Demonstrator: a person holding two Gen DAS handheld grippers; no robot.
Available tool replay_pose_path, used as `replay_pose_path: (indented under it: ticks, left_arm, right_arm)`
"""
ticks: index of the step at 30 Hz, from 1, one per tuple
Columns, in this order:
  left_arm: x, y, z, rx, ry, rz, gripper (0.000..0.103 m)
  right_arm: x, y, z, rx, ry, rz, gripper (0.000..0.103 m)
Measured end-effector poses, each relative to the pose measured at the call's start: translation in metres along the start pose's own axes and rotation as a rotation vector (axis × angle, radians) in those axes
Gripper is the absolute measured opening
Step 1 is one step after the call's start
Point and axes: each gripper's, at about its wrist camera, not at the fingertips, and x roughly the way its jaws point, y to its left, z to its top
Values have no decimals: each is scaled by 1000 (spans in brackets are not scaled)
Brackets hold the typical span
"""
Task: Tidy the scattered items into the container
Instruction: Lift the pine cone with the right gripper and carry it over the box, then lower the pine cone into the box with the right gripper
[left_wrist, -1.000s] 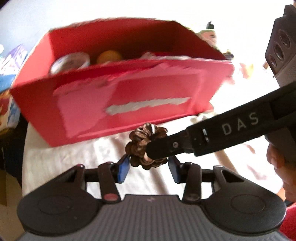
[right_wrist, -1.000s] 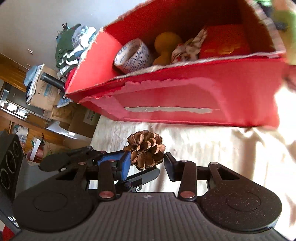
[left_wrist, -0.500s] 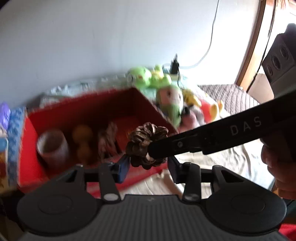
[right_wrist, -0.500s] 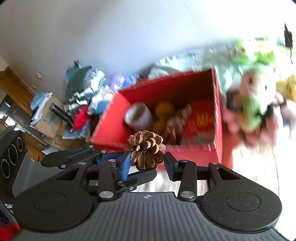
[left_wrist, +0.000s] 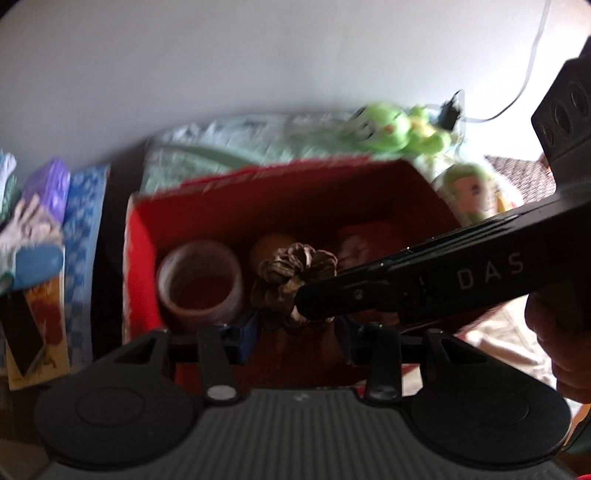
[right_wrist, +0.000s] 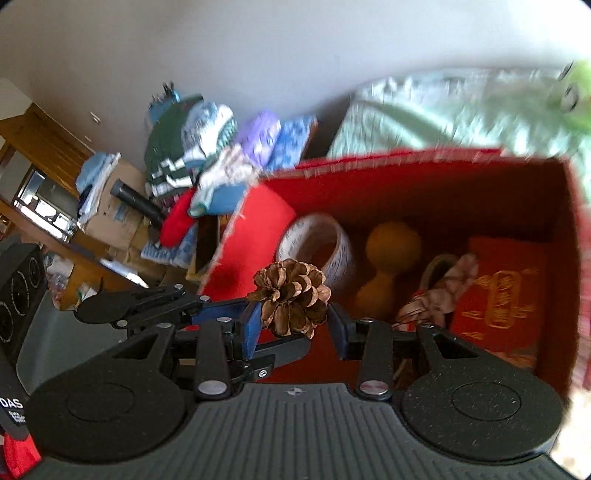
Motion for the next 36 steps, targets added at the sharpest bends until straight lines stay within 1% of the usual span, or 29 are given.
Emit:
replay_pose_path:
  ticks: [3, 6, 7, 8, 11, 15, 19, 23, 27, 28, 30, 33, 36]
  left_arm:
    - [19, 8, -3, -11, 60, 23, 42]
    - [32, 17, -3, -41, 112, 35, 41]
    - [36, 19, -4, -47, 129, 44, 37]
    - [38, 20, -5, -46, 144, 52, 36]
    - [45, 14, -5, -19, 180, 82, 34]
    - [57, 17, -8, -59, 223, 63, 34]
    - [57, 17, -12, -70, 225, 59, 33]
    - [61, 16, -9, -63, 257, 68, 33]
    - [65, 15, -8, -58, 284, 86, 34]
    - [65, 14, -8, -58, 282, 89, 36]
    - [65, 15, -9, -70, 279, 84, 37]
    - [62, 15, -10, -88, 272, 80, 38]
    - [60, 15, -11, -91, 260, 79, 38]
  right_arm:
    - [25, -7, 9, 21, 78, 8, 41]
    - [38, -13, 13, 35, 140, 18, 41]
    - [42, -14, 14, 40, 158, 19, 37]
    - [47, -15, 15, 46, 182, 19, 29]
    - [57, -18, 18, 51, 223, 14, 29]
    - [64, -22, 21, 42, 252, 3, 29]
    - [64, -22, 18, 11, 283, 8, 29]
    - [70, -24, 25, 19, 312, 7, 30]
    - [79, -20, 30, 9, 312, -25, 30]
    - [83, -22, 30, 18, 331, -35, 30]
    - [84, -24, 30, 19, 353, -15, 30]
    - [82, -22, 28, 1, 353, -14, 30]
    - [80, -23, 28, 3, 341, 9, 30]
